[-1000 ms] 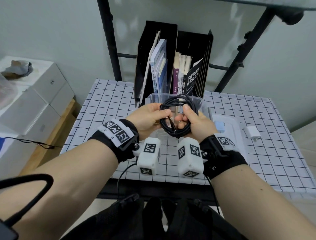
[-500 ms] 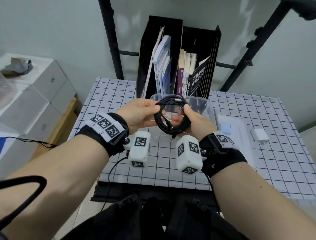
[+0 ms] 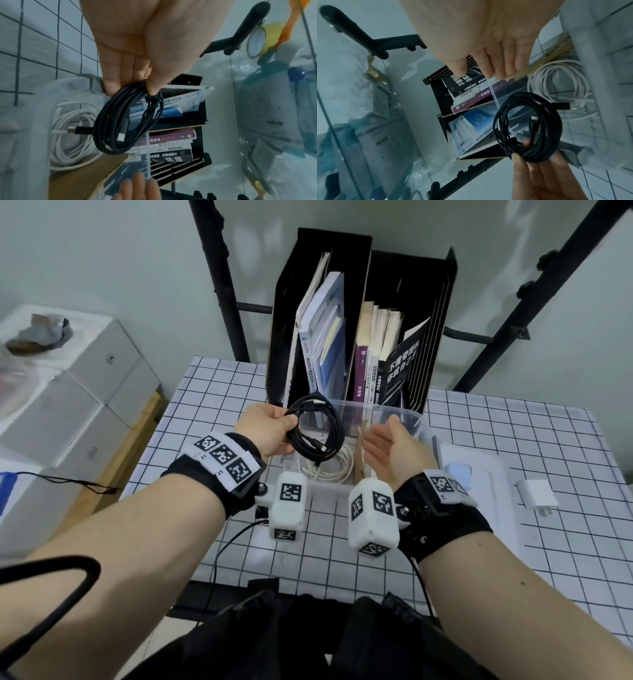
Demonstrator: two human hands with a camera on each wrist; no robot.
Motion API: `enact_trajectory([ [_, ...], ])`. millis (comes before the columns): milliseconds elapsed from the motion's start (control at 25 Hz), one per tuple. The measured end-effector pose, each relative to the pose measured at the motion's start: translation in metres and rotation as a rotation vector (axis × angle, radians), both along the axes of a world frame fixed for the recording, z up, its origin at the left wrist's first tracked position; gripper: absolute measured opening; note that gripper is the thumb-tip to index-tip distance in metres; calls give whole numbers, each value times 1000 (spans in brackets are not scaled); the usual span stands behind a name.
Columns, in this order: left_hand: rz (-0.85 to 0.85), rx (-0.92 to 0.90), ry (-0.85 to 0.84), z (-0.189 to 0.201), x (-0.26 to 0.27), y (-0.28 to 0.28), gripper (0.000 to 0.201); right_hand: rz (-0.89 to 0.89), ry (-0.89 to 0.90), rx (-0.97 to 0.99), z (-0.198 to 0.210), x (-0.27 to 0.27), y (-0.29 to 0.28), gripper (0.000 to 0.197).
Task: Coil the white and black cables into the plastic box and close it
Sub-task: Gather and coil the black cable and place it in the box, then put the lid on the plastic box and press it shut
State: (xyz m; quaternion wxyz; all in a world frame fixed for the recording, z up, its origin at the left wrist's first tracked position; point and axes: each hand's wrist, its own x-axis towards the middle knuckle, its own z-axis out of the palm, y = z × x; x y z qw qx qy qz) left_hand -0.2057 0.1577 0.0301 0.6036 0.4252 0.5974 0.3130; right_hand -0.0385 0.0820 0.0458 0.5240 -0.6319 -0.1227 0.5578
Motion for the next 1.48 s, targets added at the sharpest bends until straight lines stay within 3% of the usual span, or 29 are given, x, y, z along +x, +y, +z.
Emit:
enact_trajectory([
  [160, -101, 102, 264, -5, 13, 8, 15, 109, -118, -18, -10, 11, 6, 50],
  [400, -482, 309, 838, 5, 36, 18, 15, 83, -83, -59, -19, 15, 11, 50],
  [520, -605, 308, 1002, 5, 47, 24, 20, 81, -71, -70, -17, 14, 12, 49],
  [960, -718, 384, 1091, 9, 52, 32, 24, 70, -26, -98, -15, 11, 14, 50],
  [1080, -774, 304, 983, 9, 51, 33, 29, 58, -29, -99, -16, 8, 15, 51],
  [1200, -788, 111, 919, 4, 56, 24, 31, 53, -18, -97, -17, 7, 16, 51],
  [1280, -825, 55, 991, 2, 57, 20, 33, 51, -13, -95, -18, 7, 15, 50],
  [1360, -932, 106, 1018, -4, 58, 25, 31, 45, -11, -96, -19, 7, 15, 50],
  [1480, -955, 108, 1005, -2, 60, 22, 30, 43, -13, -99, -18, 7, 14, 50],
])
